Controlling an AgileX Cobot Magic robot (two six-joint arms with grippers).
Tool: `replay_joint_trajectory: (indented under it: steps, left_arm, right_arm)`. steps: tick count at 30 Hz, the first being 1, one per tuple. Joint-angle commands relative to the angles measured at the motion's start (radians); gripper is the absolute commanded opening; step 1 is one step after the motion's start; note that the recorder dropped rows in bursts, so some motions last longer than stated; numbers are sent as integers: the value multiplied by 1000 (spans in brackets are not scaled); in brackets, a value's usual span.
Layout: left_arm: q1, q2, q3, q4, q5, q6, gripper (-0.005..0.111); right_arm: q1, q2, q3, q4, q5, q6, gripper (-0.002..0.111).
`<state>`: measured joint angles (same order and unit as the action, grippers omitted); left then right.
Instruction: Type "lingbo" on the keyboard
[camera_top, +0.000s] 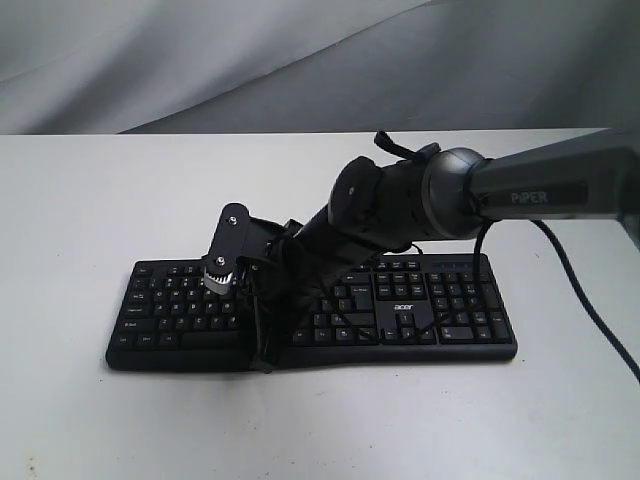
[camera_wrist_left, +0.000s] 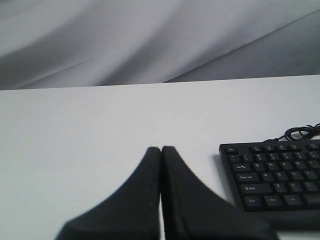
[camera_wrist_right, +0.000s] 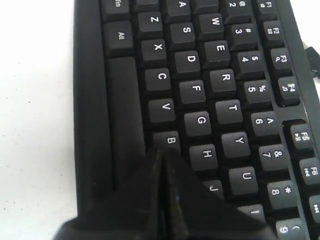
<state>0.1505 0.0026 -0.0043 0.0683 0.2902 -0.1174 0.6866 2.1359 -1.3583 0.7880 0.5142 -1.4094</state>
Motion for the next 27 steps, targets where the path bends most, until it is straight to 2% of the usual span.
replay_joint_trajectory:
  steps: [1, 27]
  left_arm:
    - [2, -3, 4, -8, -5, -4, 1]
    - [2, -3, 4, -8, -5, -4, 1]
  right_arm:
    - [1, -2, -4, -1, -18, -2, 0]
    - [1, -18, -20, 1, -57, -15, 0]
